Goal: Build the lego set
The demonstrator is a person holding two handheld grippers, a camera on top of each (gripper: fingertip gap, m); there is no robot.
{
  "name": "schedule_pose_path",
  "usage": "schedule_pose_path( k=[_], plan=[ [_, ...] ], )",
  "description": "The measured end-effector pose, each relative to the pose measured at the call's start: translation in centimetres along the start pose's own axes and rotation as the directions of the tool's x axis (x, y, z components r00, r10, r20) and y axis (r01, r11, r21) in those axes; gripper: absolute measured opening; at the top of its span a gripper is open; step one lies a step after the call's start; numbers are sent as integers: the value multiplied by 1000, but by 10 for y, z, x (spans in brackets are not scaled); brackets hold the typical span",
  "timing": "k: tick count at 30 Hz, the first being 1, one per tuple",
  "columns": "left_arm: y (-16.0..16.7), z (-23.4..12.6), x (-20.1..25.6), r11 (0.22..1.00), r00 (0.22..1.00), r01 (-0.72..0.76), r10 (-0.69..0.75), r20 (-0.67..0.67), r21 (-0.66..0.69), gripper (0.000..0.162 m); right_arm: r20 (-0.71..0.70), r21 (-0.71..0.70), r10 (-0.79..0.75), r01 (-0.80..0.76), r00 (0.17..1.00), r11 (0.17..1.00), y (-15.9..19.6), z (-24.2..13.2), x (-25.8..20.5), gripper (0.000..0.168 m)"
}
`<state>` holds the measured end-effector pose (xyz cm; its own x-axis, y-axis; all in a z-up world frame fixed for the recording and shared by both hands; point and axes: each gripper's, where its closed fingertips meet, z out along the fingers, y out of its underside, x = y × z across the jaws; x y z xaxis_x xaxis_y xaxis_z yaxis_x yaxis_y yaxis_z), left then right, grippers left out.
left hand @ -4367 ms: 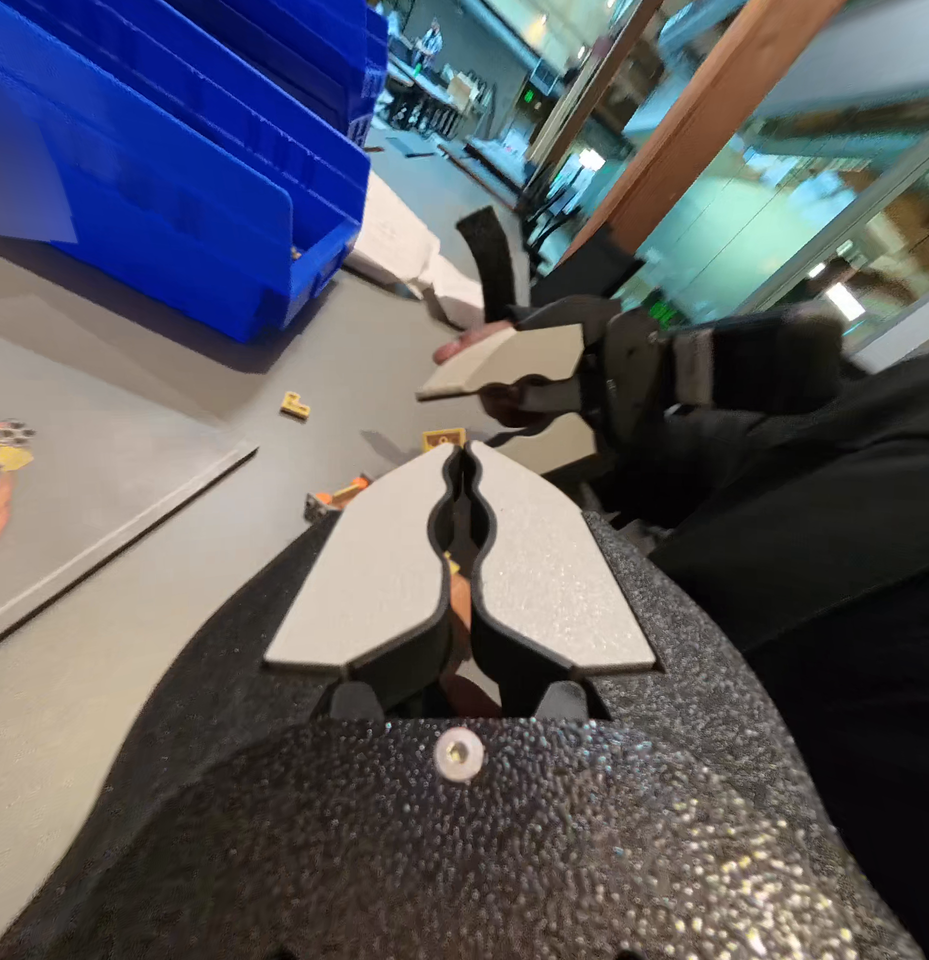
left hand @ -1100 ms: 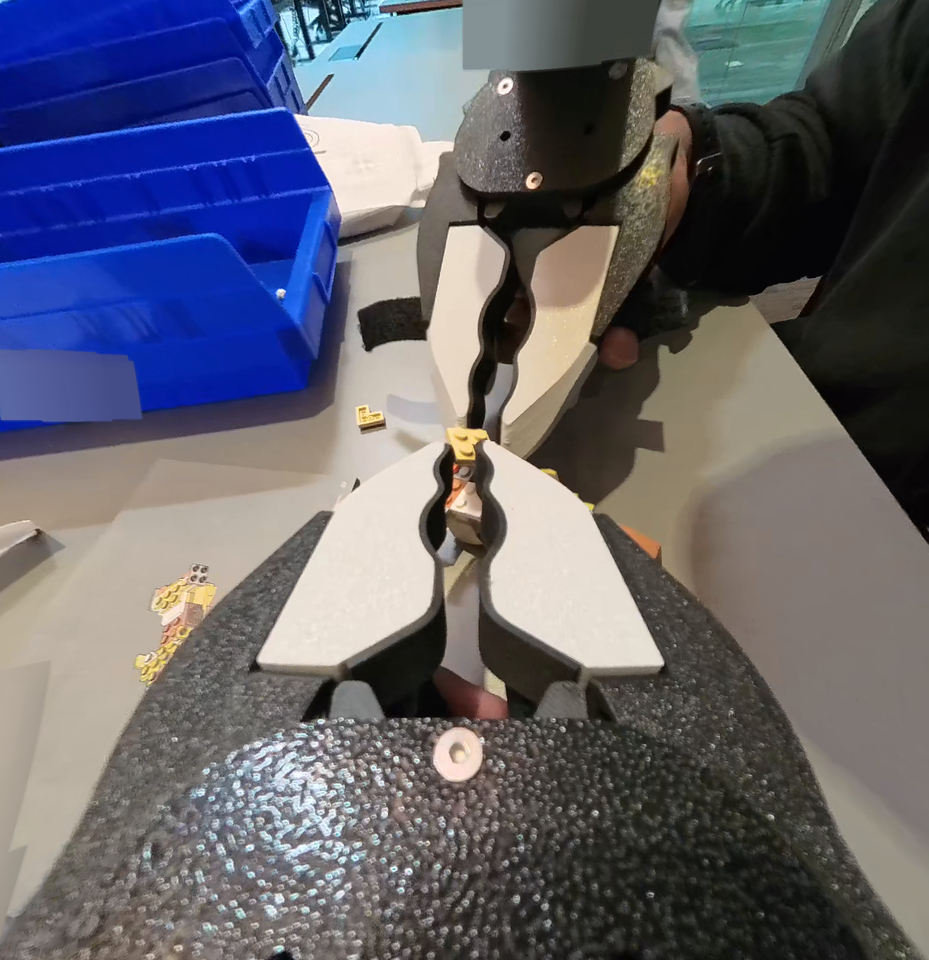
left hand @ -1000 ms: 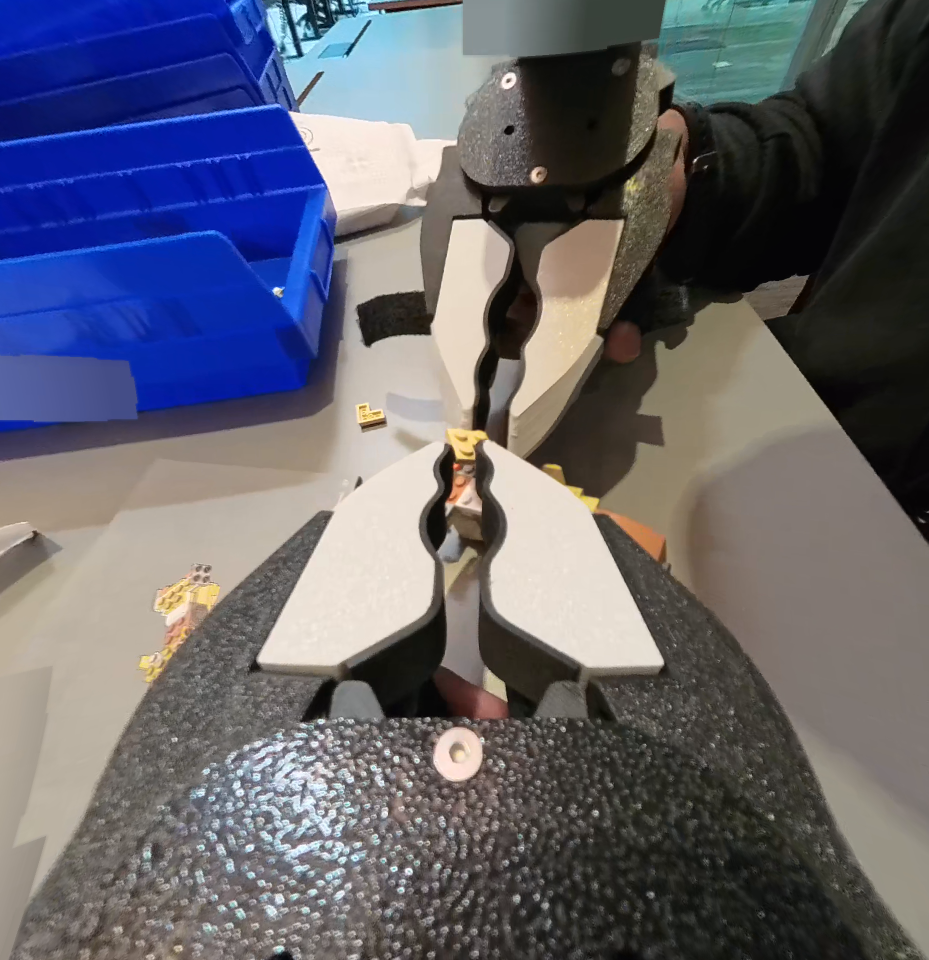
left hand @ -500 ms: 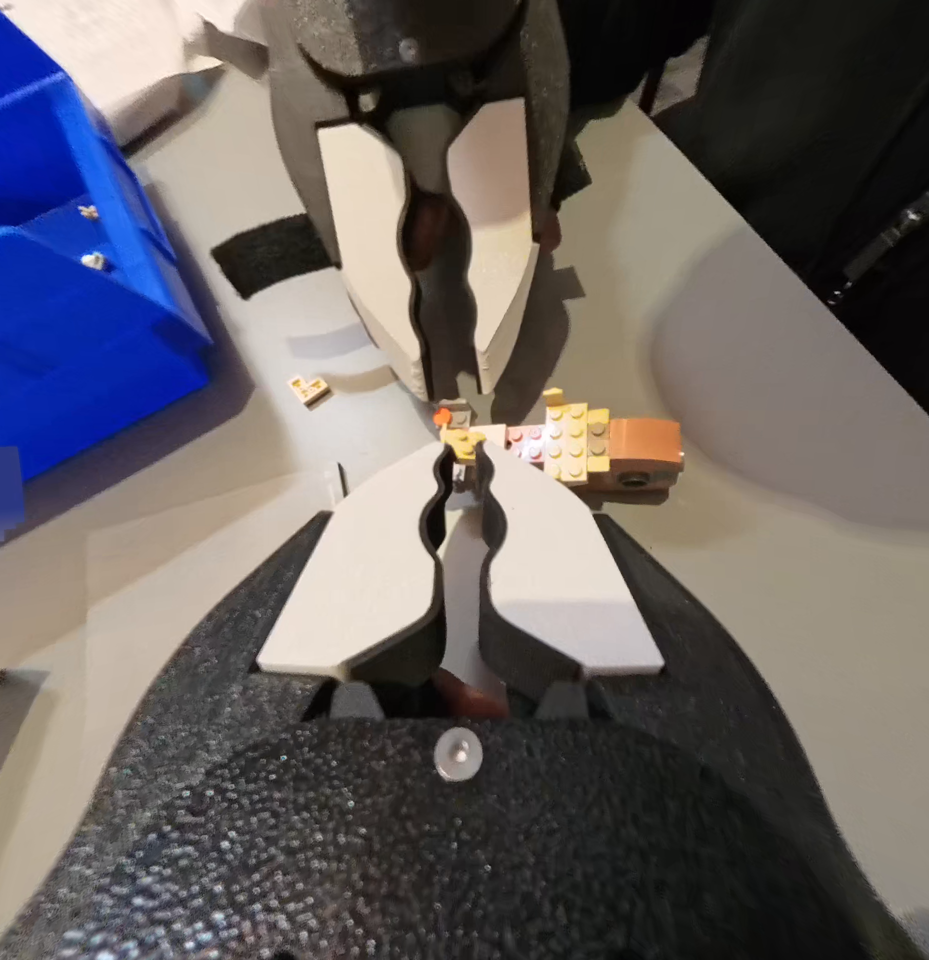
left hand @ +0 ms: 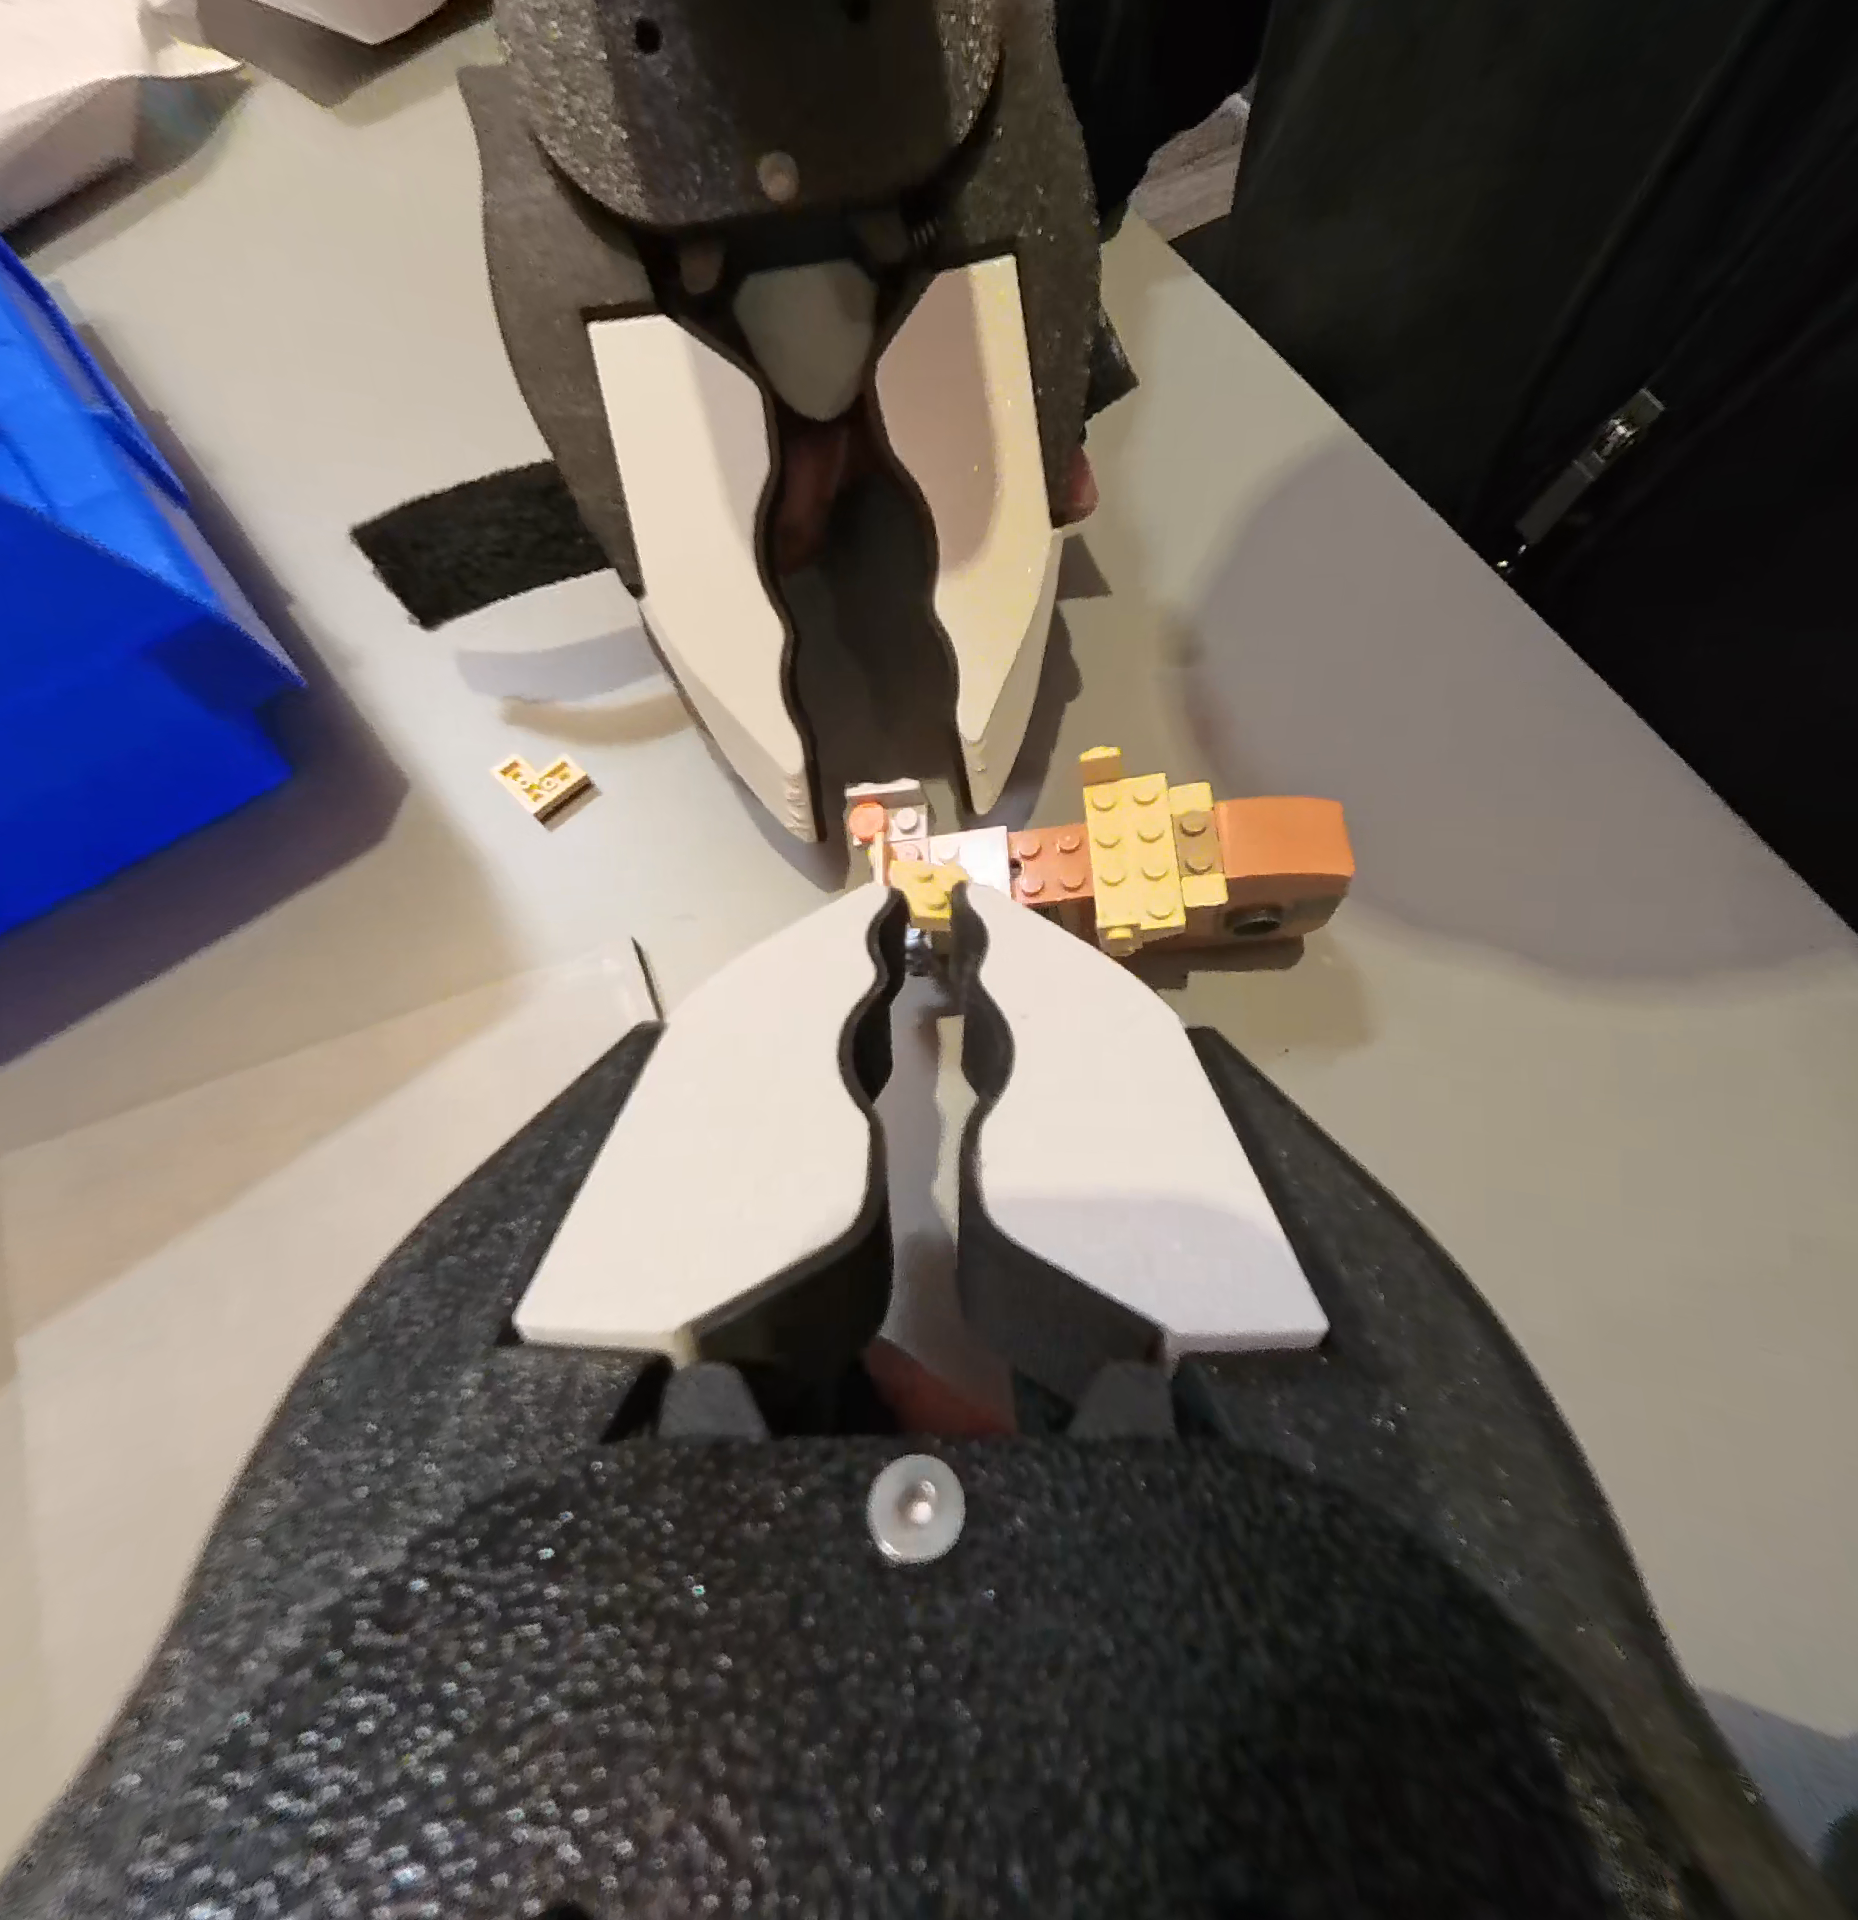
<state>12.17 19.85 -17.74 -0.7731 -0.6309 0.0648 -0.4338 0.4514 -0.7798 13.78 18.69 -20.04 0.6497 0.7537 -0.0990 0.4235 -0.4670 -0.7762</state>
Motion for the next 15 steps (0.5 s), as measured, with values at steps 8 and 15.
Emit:
schedule_pose_path(
  k=[8,15],
  plan=[
    [1,2,1,1000,999,3,-4,-41,-12,7,-12,0,-6,6,1000,1000,-2,2,1,21],
    [3,3,-1,999,998,5,-7,-64,-38,7,-30,4,-24,24,999,1000,-3,4,1,19]
  ],
)
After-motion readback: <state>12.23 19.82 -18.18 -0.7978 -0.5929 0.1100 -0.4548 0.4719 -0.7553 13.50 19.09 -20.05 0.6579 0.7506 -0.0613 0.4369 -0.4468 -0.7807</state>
